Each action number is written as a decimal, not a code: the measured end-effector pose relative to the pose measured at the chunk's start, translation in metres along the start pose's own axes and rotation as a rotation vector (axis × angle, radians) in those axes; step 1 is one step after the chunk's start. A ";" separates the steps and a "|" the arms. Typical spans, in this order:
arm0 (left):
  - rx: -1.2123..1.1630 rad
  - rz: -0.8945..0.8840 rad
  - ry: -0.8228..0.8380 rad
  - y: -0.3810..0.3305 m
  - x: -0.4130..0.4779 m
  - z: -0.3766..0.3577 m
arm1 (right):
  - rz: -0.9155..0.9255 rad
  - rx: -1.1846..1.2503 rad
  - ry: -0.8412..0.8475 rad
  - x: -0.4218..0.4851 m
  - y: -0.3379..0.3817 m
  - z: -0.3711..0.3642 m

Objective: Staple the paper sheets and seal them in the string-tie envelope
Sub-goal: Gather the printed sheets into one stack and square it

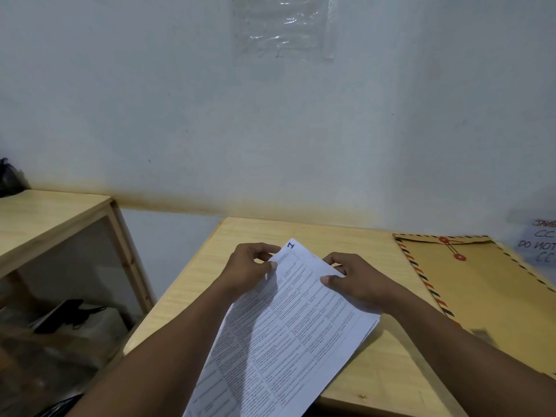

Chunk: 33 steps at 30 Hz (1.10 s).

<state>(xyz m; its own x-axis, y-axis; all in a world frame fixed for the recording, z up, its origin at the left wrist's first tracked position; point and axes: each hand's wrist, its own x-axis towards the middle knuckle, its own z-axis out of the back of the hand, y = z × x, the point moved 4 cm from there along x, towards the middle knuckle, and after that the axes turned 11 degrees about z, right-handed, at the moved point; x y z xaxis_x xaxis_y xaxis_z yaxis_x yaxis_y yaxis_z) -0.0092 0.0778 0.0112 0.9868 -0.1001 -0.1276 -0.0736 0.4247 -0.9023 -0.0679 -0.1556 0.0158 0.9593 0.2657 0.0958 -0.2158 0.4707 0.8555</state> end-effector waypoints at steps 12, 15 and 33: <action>0.026 0.011 0.054 -0.016 0.006 -0.009 | -0.023 -0.135 -0.007 -0.007 -0.003 0.022; 0.055 0.012 0.112 -0.019 0.009 -0.011 | -0.032 -0.129 -0.020 -0.012 -0.006 0.028; -0.099 0.030 0.273 -0.038 0.004 -0.035 | -0.073 -0.193 -0.008 -0.013 -0.006 0.057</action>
<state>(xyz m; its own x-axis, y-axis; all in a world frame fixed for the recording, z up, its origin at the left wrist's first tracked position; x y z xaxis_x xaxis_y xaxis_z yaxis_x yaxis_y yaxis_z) -0.0072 0.0298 0.0303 0.9094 -0.3329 -0.2493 -0.1296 0.3427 -0.9305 -0.0693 -0.2094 0.0385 0.9749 0.2186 0.0418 -0.1759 0.6413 0.7469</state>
